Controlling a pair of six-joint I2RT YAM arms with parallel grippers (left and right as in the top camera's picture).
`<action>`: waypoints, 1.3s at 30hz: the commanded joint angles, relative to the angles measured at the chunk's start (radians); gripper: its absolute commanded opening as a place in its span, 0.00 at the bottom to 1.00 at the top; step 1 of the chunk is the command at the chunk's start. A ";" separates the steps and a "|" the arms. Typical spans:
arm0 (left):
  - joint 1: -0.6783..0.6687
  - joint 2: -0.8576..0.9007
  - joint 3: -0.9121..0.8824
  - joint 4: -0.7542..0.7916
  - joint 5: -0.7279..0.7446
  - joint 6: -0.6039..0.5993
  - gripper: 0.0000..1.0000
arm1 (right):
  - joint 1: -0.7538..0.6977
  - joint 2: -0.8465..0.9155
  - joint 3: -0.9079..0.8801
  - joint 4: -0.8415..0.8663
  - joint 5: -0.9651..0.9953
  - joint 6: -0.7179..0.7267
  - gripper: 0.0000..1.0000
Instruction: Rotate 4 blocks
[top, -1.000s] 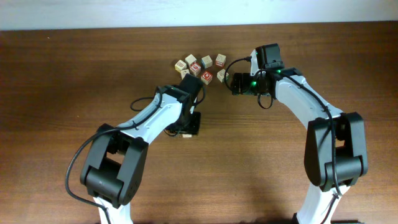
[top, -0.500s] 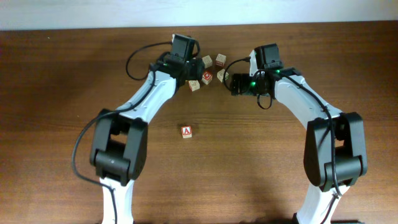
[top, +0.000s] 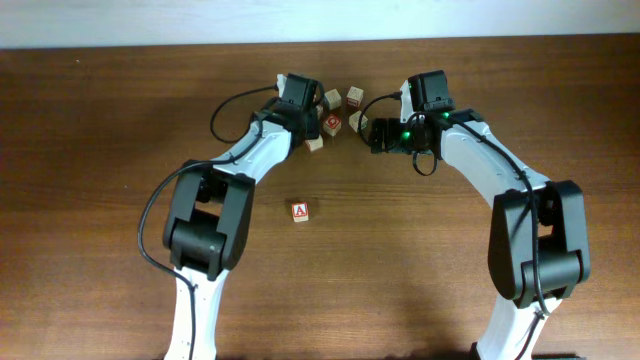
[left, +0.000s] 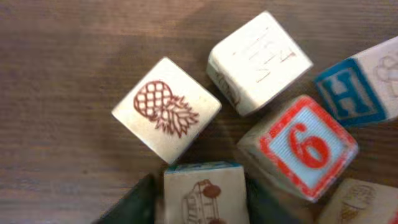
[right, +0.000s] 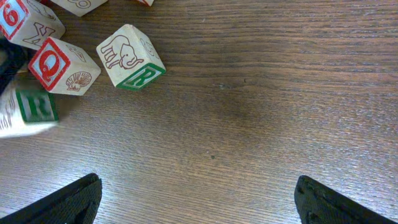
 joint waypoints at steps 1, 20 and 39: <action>-0.001 0.020 0.003 0.010 0.013 -0.004 0.33 | 0.007 0.000 0.006 0.000 0.010 0.008 0.98; -0.001 -0.314 -0.254 -0.833 0.212 0.006 0.29 | 0.007 0.000 0.006 -0.004 0.010 0.007 0.98; 0.048 -0.254 0.048 -0.205 0.087 0.219 0.89 | 0.007 0.000 0.006 -0.004 0.009 0.008 0.98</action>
